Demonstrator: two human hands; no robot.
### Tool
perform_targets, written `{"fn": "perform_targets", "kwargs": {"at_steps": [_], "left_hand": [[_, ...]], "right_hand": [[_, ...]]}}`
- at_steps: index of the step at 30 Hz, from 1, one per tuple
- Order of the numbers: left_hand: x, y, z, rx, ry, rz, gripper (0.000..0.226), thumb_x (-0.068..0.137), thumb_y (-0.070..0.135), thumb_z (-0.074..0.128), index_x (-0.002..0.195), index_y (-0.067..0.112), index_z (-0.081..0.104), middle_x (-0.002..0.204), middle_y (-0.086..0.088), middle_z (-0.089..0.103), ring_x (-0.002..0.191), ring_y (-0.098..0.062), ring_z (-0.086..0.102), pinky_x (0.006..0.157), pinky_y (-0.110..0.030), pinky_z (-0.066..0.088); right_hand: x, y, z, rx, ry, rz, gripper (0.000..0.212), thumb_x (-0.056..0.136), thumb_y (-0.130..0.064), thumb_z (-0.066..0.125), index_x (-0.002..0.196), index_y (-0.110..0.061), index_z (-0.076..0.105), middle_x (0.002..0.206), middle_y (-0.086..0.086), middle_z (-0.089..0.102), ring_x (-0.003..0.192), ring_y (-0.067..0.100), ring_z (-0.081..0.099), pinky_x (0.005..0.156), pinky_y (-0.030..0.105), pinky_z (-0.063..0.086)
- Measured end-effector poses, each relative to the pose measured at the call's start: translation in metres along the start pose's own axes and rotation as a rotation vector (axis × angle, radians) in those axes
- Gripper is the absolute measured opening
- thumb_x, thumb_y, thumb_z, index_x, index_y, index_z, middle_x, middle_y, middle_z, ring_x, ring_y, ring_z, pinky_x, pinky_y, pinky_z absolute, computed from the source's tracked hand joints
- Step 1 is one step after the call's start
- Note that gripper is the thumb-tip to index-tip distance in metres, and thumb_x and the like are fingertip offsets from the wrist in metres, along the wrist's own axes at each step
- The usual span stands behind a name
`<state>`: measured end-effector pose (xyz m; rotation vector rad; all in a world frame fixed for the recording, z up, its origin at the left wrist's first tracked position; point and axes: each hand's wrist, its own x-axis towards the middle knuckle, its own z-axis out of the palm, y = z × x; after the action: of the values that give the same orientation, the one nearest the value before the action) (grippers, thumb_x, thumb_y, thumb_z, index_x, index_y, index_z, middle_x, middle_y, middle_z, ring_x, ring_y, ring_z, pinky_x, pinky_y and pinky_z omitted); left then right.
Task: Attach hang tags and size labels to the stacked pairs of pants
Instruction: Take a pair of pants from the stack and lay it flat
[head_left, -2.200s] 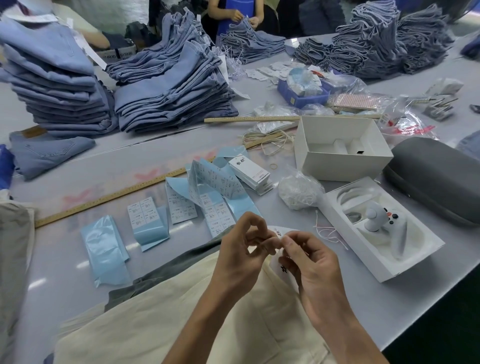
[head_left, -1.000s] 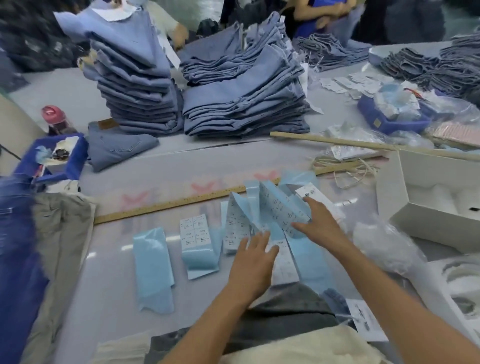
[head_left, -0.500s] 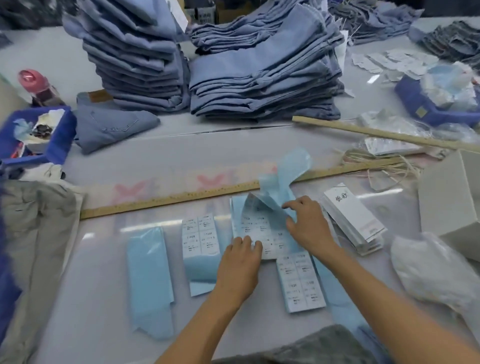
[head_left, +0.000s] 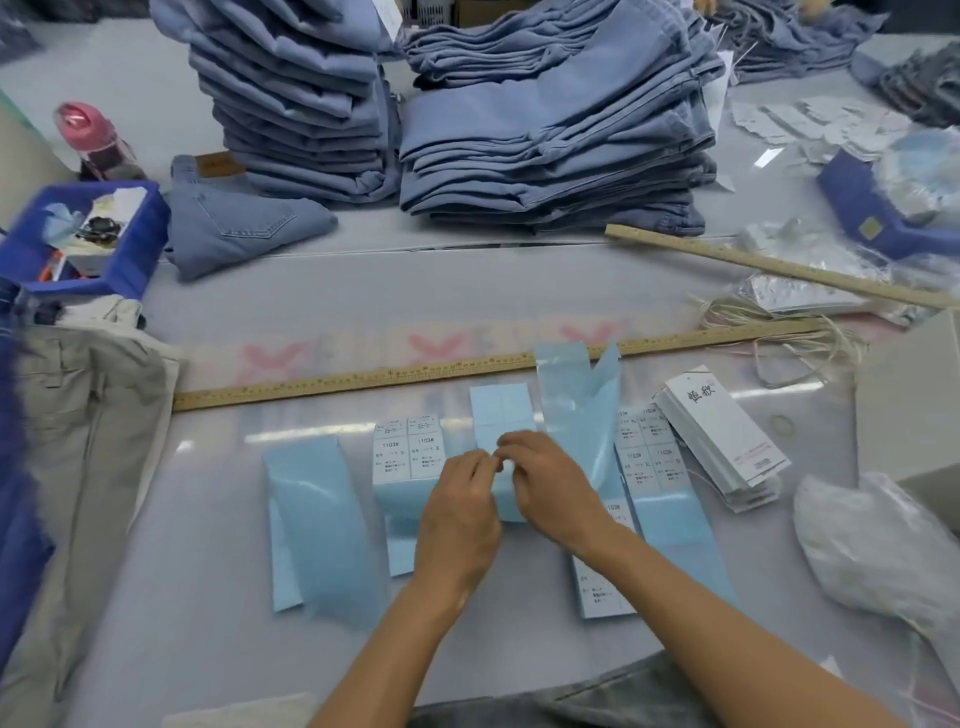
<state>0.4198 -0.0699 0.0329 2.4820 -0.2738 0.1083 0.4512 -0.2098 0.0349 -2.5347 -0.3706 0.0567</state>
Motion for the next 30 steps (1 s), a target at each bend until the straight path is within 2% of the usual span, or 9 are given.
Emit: {"fn": "perform_targets", "kwargs": {"at_steps": [2, 4, 7, 9, 16, 21, 25, 28, 30], "left_hand": [[0.008, -0.001, 0.008, 0.146, -0.185, 0.131, 0.041, 0.086, -0.006, 0.057, 0.126, 0.004, 0.063, 0.127, -0.013, 0.062, 0.117, -0.034, 0.058, 0.093, -0.043, 0.050], [0.009, -0.004, 0.018, 0.266, -0.339, 0.174, 0.030, 0.100, 0.023, 0.047, 0.127, 0.013, 0.056, 0.133, -0.006, 0.053, 0.126, -0.030, 0.049, 0.100, -0.038, 0.039], [0.004, -0.009, 0.027, 0.293, -0.437, 0.079, 0.059, 0.099, 0.064, 0.033, 0.132, 0.018, 0.051, 0.144, -0.002, 0.045, 0.133, -0.025, 0.040, 0.110, -0.038, 0.034], [0.002, -0.009, 0.031, 0.288, -0.433, 0.060, 0.075, 0.092, 0.076, 0.027, 0.135, 0.019, 0.050, 0.149, -0.002, 0.042, 0.136, -0.024, 0.037, 0.113, -0.039, 0.032], [0.000, 0.002, 0.038, 0.368, -0.433, 0.068, 0.056, 0.099, 0.064, 0.041, 0.137, 0.024, 0.050, 0.156, -0.012, 0.033, 0.146, -0.034, 0.027, 0.117, -0.046, 0.026], [0.000, 0.007, 0.039, 0.221, -0.374, 0.015, 0.038, 0.103, 0.049, 0.045, 0.124, 0.018, 0.052, 0.139, -0.006, 0.044, 0.136, -0.028, 0.038, 0.108, -0.038, 0.038], [0.001, 0.007, 0.037, 0.059, -0.345, -0.048, 0.025, 0.107, 0.036, 0.040, 0.114, 0.015, 0.052, 0.126, -0.001, 0.050, 0.129, -0.023, 0.043, 0.097, -0.038, 0.045], [-0.002, 0.007, 0.037, 0.021, -0.348, -0.061, 0.021, 0.109, 0.028, 0.035, 0.114, 0.016, 0.051, 0.125, 0.000, 0.052, 0.133, -0.022, 0.041, 0.097, -0.037, 0.046], [-0.004, 0.006, 0.034, -0.067, -0.329, -0.109, 0.024, 0.109, 0.026, 0.036, 0.126, 0.017, 0.050, 0.131, 0.000, 0.051, 0.128, -0.021, 0.046, 0.093, -0.037, 0.047]], "right_hand": [[0.005, 0.011, -0.018, 0.073, 0.326, 0.116, 0.037, 0.083, 0.016, 0.049, 0.104, -0.006, 0.071, 0.116, 0.009, 0.064, 0.114, 0.025, 0.055, 0.100, 0.027, 0.041], [0.008, 0.028, -0.035, 0.157, 0.545, 0.365, 0.033, 0.089, 0.004, 0.053, 0.115, -0.012, 0.065, 0.122, 0.008, 0.055, 0.118, 0.026, 0.050, 0.102, 0.030, 0.039], [0.009, 0.059, -0.047, 0.513, 0.527, 0.928, 0.044, 0.095, -0.025, 0.061, 0.137, -0.018, 0.049, 0.141, 0.011, 0.042, 0.125, 0.031, 0.048, 0.105, 0.045, 0.045], [0.004, 0.071, -0.048, 0.670, 0.524, 1.118, 0.057, 0.093, -0.032, 0.065, 0.142, -0.016, 0.042, 0.145, 0.013, 0.042, 0.126, 0.035, 0.050, 0.106, 0.048, 0.045], [-0.023, 0.086, -0.055, 0.537, 0.713, 1.220, 0.063, 0.085, -0.024, 0.074, 0.138, -0.011, 0.043, 0.142, 0.017, 0.047, 0.125, 0.038, 0.050, 0.102, 0.046, 0.047], [-0.036, 0.077, -0.049, 0.904, 0.703, 1.345, 0.057, 0.085, -0.019, 0.078, 0.133, -0.005, 0.050, 0.128, 0.015, 0.060, 0.103, 0.034, 0.066, 0.086, 0.050, 0.059], [-0.036, 0.069, -0.059, 1.148, 0.619, 1.336, 0.030, 0.089, -0.023, 0.076, 0.111, -0.011, 0.061, 0.096, 0.009, 0.066, 0.071, 0.019, 0.062, 0.049, 0.027, 0.052], [-0.035, 0.064, -0.062, 1.255, 0.519, 1.306, 0.027, 0.085, -0.030, 0.081, 0.101, -0.014, 0.066, 0.081, 0.003, 0.065, 0.058, 0.010, 0.058, 0.045, 0.024, 0.048], [-0.030, 0.059, -0.063, 1.386, 0.507, 1.225, 0.027, 0.085, -0.024, 0.082, 0.105, -0.013, 0.067, 0.089, 0.005, 0.068, 0.066, 0.013, 0.062, 0.055, 0.028, 0.055]]}}
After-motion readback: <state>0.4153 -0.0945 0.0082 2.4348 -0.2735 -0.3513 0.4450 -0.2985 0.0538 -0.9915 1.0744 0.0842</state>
